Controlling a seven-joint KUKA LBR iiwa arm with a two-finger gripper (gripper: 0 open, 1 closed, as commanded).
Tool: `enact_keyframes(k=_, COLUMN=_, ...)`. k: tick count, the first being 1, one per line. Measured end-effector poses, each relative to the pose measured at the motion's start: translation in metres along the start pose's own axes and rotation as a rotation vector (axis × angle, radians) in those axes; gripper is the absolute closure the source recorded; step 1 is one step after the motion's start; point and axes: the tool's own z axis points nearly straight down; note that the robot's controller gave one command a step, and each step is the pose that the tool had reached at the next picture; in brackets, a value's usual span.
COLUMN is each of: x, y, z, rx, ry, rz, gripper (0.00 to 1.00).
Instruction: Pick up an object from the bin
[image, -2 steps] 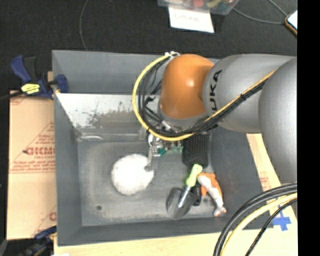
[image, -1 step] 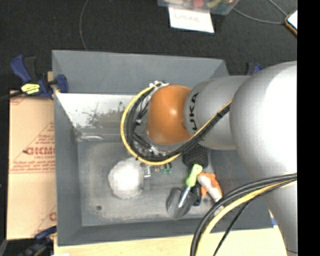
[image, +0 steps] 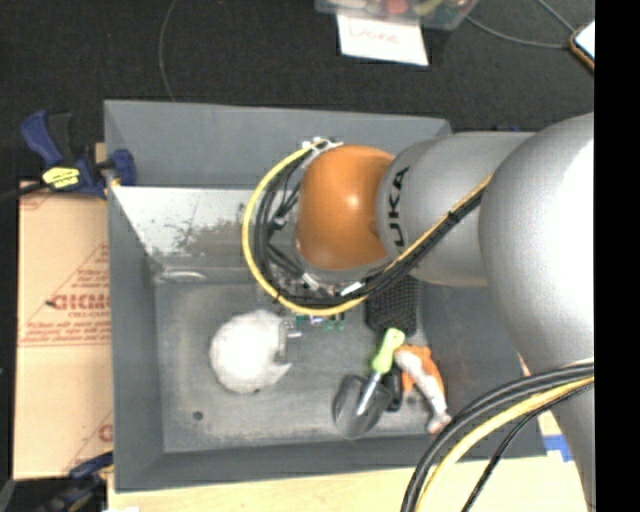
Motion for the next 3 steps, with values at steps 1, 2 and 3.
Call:
enact_keyframes(k=1, x=0.017, y=0.013, z=0.014, rx=0.002, ry=0.015, rz=-0.055, gripper=0.00)
enact_keyframes(k=2, x=0.012, y=0.022, z=0.043, rx=0.001, ry=0.002, rz=-0.165, gripper=0.00)
enact_keyframes(k=3, x=0.023, y=0.035, z=0.043, rx=0.001, ry=0.009, rz=-0.162, gripper=1.00)
